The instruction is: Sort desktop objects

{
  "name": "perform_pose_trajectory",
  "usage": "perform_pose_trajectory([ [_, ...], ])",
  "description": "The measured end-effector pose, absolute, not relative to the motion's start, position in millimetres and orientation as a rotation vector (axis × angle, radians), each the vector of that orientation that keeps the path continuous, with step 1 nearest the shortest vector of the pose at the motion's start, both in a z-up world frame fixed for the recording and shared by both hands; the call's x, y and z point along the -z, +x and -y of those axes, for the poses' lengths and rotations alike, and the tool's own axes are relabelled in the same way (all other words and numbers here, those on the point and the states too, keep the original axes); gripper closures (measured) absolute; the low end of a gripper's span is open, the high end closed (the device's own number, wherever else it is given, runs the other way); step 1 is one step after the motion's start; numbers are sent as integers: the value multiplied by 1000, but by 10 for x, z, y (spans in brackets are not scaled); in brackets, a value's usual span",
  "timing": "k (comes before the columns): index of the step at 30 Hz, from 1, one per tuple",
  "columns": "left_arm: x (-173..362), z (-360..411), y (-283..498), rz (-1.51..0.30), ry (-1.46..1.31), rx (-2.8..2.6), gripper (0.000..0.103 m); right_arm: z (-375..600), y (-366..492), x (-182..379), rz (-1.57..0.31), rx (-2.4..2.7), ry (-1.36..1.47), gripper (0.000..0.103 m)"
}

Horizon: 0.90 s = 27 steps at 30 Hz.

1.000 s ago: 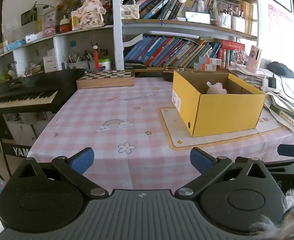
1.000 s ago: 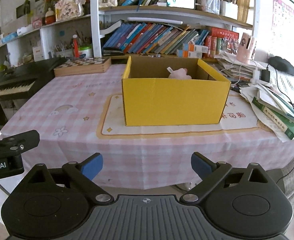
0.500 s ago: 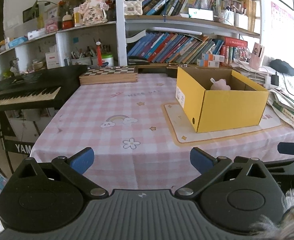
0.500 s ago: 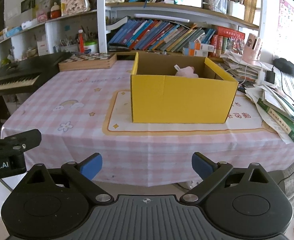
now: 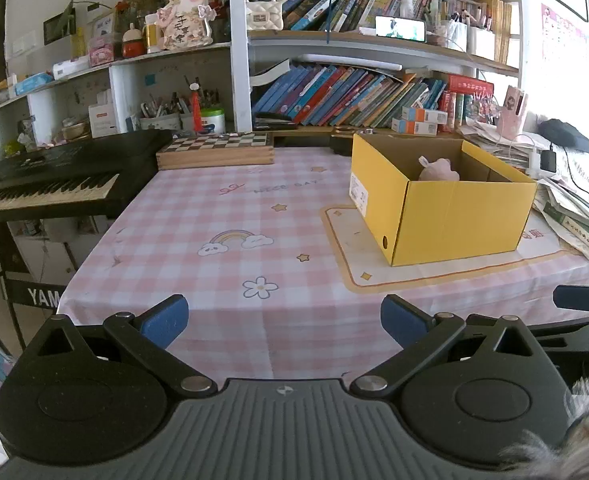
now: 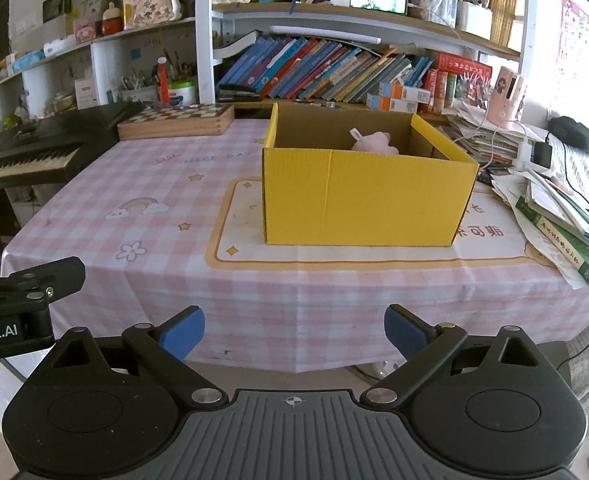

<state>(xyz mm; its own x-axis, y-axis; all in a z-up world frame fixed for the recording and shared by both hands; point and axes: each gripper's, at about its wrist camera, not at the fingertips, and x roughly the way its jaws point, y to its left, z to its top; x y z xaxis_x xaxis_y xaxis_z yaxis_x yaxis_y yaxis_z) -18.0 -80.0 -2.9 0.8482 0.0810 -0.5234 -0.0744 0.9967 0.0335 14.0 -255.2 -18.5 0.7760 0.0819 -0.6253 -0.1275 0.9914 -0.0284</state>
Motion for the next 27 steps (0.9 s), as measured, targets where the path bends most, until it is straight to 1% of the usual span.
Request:
perform_pose_trajectory([
  [27, 22, 816, -180, -551, 10, -82, 0, 2545, 142, 205, -675, -117, -69, 4],
])
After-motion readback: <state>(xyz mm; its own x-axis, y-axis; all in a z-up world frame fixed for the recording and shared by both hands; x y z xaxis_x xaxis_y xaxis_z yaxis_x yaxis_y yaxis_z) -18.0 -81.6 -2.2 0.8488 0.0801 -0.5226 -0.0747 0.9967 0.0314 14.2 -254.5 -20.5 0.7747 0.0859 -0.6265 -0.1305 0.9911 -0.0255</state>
